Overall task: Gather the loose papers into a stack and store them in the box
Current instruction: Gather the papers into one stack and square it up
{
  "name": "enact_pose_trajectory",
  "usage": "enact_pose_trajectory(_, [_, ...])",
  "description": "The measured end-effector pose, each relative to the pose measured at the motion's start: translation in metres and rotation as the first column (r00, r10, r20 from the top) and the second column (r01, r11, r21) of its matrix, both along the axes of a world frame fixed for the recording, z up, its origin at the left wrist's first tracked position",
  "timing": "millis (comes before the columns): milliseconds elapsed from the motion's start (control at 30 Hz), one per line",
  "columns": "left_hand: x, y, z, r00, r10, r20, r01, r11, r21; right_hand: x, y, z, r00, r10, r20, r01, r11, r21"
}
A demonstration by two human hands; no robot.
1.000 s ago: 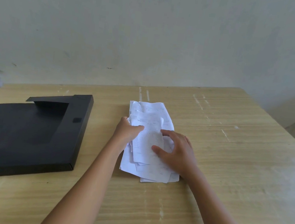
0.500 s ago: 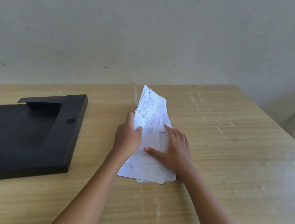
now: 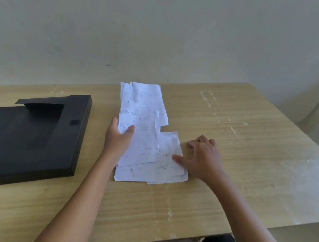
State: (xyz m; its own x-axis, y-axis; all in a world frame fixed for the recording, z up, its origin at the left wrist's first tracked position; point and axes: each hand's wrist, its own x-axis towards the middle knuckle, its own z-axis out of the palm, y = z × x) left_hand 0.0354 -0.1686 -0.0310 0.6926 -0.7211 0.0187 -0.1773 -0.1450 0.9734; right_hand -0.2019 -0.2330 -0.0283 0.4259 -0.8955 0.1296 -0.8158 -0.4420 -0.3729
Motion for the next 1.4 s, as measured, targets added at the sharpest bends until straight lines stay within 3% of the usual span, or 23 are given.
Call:
enact_pose_trajectory(200, [-0.004, 0.008, -0.001, 0.998, 0.001, -0.064, -0.008, 0.995, -0.103, 0.015, 0.002, -0.002, 0.988, -0.094, 0.125, 0.091, 0.995, 0.028])
enact_pose_trajectory(367, [-0.004, 0.009, -0.004, 0.996, 0.047, -0.075, -0.057, 0.987, -0.149, 0.031, 0.002, 0.0, 0.97, -0.169, 0.172, 0.13, 0.967, 0.217])
enact_pose_trajectory(433, [-0.004, 0.009, -0.004, 0.996, 0.051, -0.068, -0.061, 0.986, -0.156, 0.038, 0.001, 0.001, 0.943, -0.207, 0.262, 0.12, 0.942, 0.312])
enact_pose_trajectory(533, [-0.004, 0.009, -0.005, 0.997, 0.048, -0.064, -0.058, 0.985, -0.161, 0.042, 0.004, 0.003, 0.909, -0.154, 0.387, 0.037, 0.955, 0.293])
enact_pose_trajectory(667, [-0.001, 0.01, -0.005, 0.995, 0.013, -0.099, -0.031, 0.984, -0.176, 0.045, 0.002, 0.001, 0.829, -0.112, 0.548, -0.08, 0.946, 0.314])
enact_pose_trajectory(1033, [0.004, 0.016, -0.002, 0.968, -0.166, -0.19, 0.133, 0.976, -0.174, 0.046, -0.014, 0.001, 0.607, -0.361, 0.708, 0.066, 0.911, 0.408])
enact_pose_trajectory(1233, [-0.001, 0.02, 0.001, 0.959, -0.263, -0.11, 0.252, 0.962, -0.105, 0.049, -0.017, 0.003, 0.591, -0.367, 0.718, 0.08, 0.913, 0.401])
enact_pose_trajectory(1400, [-0.009, 0.019, 0.001, 0.967, -0.248, -0.06, 0.243, 0.967, -0.077, 0.056, -0.019, 0.003, 0.693, -0.297, 0.657, -0.044, 0.892, 0.449])
